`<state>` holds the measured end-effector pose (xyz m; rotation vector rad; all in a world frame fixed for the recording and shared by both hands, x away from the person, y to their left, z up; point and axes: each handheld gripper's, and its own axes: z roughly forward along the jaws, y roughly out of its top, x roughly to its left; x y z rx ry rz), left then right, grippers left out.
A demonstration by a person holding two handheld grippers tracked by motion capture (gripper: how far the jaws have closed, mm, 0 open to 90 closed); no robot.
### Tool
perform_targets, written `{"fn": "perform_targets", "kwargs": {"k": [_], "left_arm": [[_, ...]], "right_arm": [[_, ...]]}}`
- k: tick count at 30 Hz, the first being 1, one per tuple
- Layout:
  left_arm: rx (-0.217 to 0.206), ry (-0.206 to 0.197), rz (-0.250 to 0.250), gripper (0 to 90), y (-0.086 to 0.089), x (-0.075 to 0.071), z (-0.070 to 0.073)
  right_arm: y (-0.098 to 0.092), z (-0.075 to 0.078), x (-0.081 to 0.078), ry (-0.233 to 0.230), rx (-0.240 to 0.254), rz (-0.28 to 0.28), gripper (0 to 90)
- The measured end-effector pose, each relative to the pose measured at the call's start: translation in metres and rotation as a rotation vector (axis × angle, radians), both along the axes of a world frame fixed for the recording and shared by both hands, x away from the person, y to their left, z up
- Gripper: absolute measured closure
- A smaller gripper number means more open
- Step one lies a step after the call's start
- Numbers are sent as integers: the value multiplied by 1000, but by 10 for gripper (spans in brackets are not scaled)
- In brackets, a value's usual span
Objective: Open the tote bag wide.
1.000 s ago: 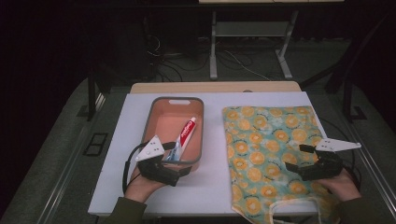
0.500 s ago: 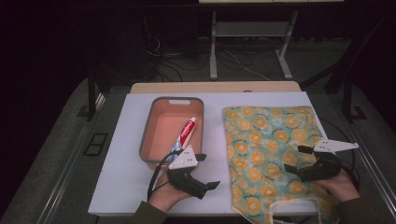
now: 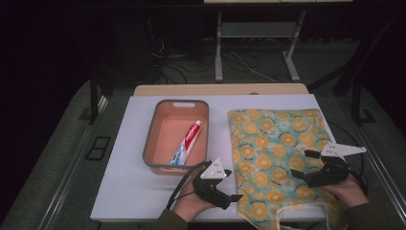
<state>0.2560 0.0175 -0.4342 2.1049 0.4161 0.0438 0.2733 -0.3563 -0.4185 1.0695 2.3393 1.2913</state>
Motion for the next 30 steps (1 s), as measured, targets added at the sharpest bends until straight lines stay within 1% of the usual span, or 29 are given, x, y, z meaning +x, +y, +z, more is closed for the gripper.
{"fn": "perform_targets", "kwargs": {"k": [1,2,5,7,9,12,13,18,20,22,24,25,27,28,29,30], "left_arm": [[3,-1,8,185,-3,1,-2],[7,-3,3,193,-6,1,-3],[35,-2,18,234,-14,4,-8],[56,9,28,266,-18,6,-13],[70,29,23,310,-22,8,-19],[99,33,20,353,-27,9,-23],[108,27,20,378,-28,8,-23],[122,8,40,534,-29,8,-23],[135,-14,49,613,-29,8,-23],[140,-20,64,698,-28,9,-23],[135,-16,57,788,-28,11,-23],[136,-15,50,848,-28,11,-22],[146,-32,42,888,-30,10,-22],[153,-32,39,892,-30,11,-21],[154,-30,50,893,-30,11,-20],[158,-45,64,894,-30,11,-19]], "right_arm": [[0,0,0,-1,0,0,31],[0,0,0,1,0,0,31],[0,-1,0,1,-1,1,31],[0,-1,0,1,0,1,31],[0,-1,0,1,1,1,30],[-1,0,0,1,4,-1,31],[-1,0,0,1,4,0,31],[-1,0,0,1,5,2,31],[0,0,-1,4,5,4,31],[0,0,-1,4,3,4,31],[0,-1,-1,4,4,4,31],[0,0,-1,4,5,4,31],[0,0,-1,4,6,6,31],[0,0,-1,4,6,7,31],[0,0,-1,3,6,8,31],[0,0,-1,2,6,9,31]]}}
